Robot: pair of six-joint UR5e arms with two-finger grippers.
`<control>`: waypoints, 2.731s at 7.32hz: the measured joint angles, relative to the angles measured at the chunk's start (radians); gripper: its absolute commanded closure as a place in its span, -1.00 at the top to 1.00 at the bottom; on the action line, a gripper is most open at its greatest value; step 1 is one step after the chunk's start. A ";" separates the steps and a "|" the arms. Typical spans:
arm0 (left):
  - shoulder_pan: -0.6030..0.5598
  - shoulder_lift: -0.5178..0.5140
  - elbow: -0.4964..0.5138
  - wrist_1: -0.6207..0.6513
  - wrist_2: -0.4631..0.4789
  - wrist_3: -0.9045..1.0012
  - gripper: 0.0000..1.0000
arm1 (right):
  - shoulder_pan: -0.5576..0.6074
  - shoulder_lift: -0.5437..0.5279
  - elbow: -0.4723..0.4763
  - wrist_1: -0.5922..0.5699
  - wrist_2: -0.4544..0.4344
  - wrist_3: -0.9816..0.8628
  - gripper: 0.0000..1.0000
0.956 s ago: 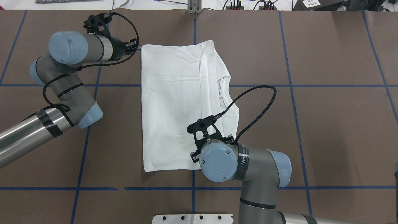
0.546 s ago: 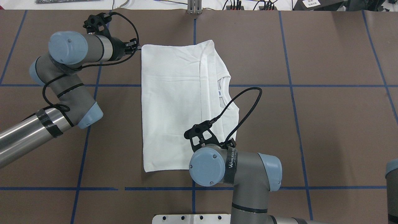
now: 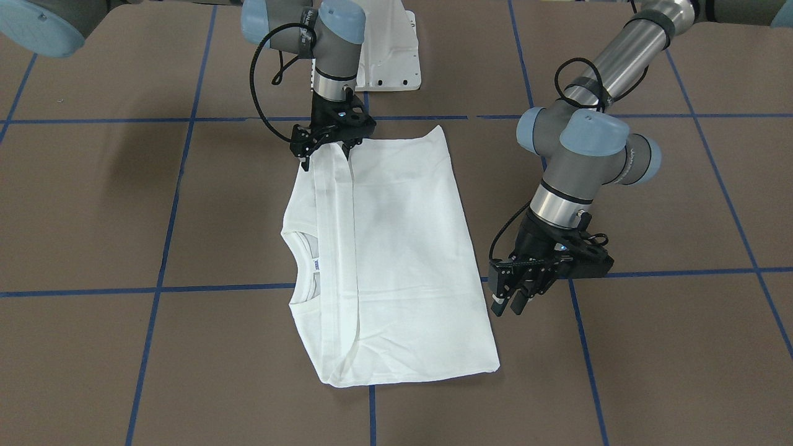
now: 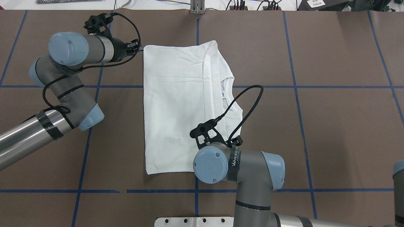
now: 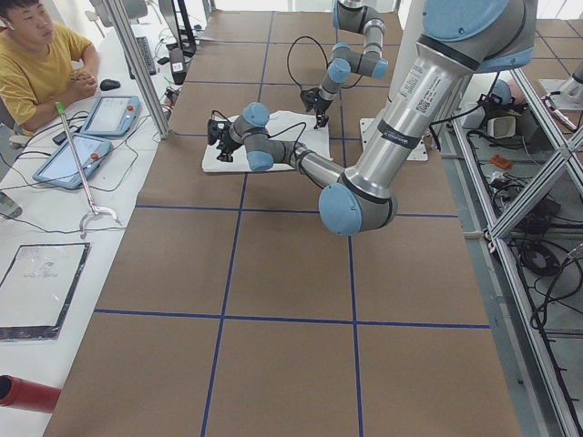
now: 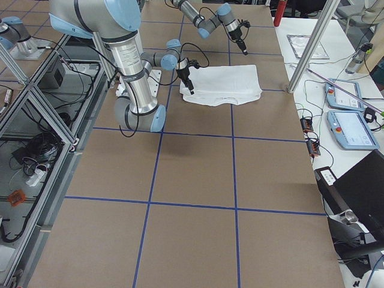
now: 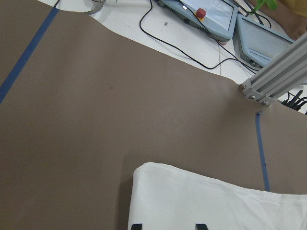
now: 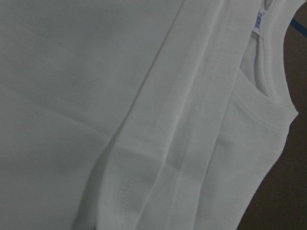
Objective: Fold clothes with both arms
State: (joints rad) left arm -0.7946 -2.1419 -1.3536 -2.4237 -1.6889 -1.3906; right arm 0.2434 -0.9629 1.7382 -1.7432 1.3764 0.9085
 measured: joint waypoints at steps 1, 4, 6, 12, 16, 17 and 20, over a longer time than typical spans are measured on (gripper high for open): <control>0.000 0.002 -0.004 0.000 0.000 0.000 -0.05 | 0.017 -0.063 0.045 0.002 0.006 -0.017 1.00; 0.000 0.003 -0.009 0.001 0.000 -0.001 -0.05 | 0.025 -0.236 0.241 0.004 0.011 0.004 1.00; 0.000 0.003 -0.010 0.001 -0.001 -0.001 -0.05 | 0.013 -0.197 0.255 0.007 0.023 0.255 1.00; 0.000 0.006 -0.012 0.003 0.001 -0.005 -0.05 | -0.057 -0.186 0.139 0.327 0.001 1.253 0.87; 0.000 0.021 -0.035 0.005 0.004 -0.008 -0.05 | -0.058 -0.195 0.131 0.328 -0.008 1.344 0.81; 0.000 0.028 -0.036 0.005 0.002 -0.007 -0.05 | -0.058 -0.202 0.129 0.326 -0.008 1.348 0.76; 0.001 0.034 -0.038 0.005 0.001 -0.005 -0.05 | -0.058 -0.213 0.128 0.324 -0.006 1.351 -0.86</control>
State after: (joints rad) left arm -0.7933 -2.1082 -1.3917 -2.4191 -1.6884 -1.3960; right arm 0.1856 -1.1761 1.8658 -1.4189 1.3708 2.2591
